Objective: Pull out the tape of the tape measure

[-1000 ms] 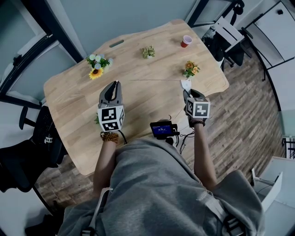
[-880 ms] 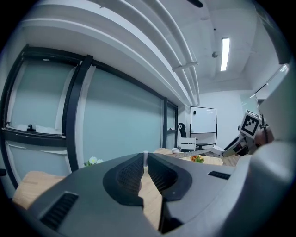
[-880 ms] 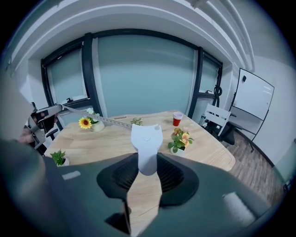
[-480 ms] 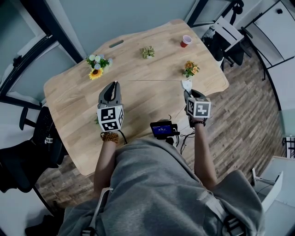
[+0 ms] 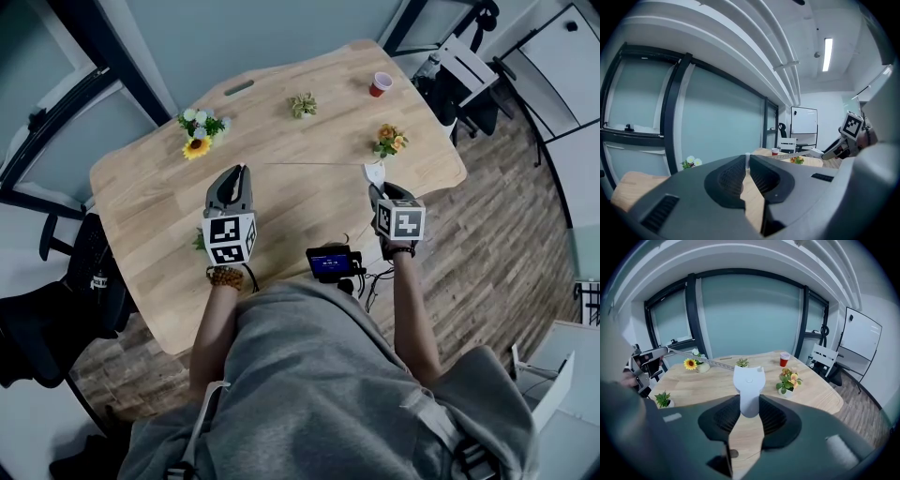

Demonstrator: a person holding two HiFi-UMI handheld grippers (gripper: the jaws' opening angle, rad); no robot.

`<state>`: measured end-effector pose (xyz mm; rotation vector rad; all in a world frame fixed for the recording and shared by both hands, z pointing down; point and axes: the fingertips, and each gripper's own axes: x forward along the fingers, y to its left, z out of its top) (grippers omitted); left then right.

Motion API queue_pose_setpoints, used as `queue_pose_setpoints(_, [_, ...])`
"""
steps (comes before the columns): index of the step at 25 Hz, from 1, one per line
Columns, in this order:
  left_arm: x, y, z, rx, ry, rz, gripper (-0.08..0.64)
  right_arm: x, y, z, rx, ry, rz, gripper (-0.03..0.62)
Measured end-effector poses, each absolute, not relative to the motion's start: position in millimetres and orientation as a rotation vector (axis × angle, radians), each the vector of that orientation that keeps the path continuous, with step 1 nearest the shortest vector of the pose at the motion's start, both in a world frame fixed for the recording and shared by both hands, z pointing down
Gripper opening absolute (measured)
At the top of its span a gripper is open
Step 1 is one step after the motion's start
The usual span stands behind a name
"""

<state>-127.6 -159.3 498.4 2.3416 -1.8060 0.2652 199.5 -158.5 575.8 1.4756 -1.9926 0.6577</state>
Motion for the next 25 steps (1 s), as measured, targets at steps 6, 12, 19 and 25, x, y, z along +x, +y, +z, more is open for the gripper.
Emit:
queue_pose_setpoints(6, [-132,-160,503,2.312,-1.803,0.261,0.037,193,-159,575,1.452,-2.004,0.657,0.132])
queue_pose_setpoints(12, [-136,-159,505,2.287,-1.808,0.259,0.037,188,-159,575,1.435,-2.016,0.673,0.132])
queue_pose_setpoints(19, [-142,-159,518,2.223,-1.795,0.284,0.037,179,-161,574,1.402,-2.004,0.77,0.132])
queue_pose_setpoints(25, [-141,-159,527,2.205,-1.77,0.302,0.037,168,-164,578,1.364,-1.996,0.785,0.132])
